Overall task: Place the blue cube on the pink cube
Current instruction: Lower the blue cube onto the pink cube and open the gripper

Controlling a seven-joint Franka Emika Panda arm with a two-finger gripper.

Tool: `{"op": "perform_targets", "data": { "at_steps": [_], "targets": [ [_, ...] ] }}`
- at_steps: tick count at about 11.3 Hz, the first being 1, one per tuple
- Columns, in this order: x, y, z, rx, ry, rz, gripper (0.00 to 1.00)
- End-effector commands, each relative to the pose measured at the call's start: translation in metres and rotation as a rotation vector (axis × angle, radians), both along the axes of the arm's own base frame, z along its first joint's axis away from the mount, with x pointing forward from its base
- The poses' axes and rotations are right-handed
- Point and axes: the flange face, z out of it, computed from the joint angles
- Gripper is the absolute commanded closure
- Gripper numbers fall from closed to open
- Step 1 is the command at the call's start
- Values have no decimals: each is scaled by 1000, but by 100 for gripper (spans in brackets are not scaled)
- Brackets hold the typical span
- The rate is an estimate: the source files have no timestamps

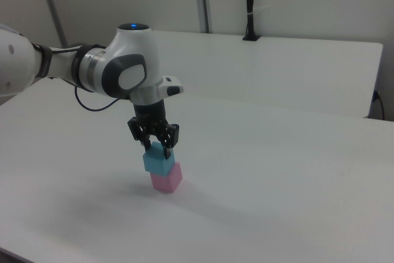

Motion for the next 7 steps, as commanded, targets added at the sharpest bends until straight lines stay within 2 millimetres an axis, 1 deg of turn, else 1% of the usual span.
{"op": "perform_targets", "data": {
  "at_steps": [1,3,5,6,7],
  "targets": [
    [4,2,-2,-29,-7,-36,18],
    [5,2,2,-36,-14,-91,0],
    [4,-1,12,-34,-25,-128,0],
    [5,-3,33,-30,-58,-165,0],
    [2,-4,58,-29,-54,-228,0]
  ]
}}
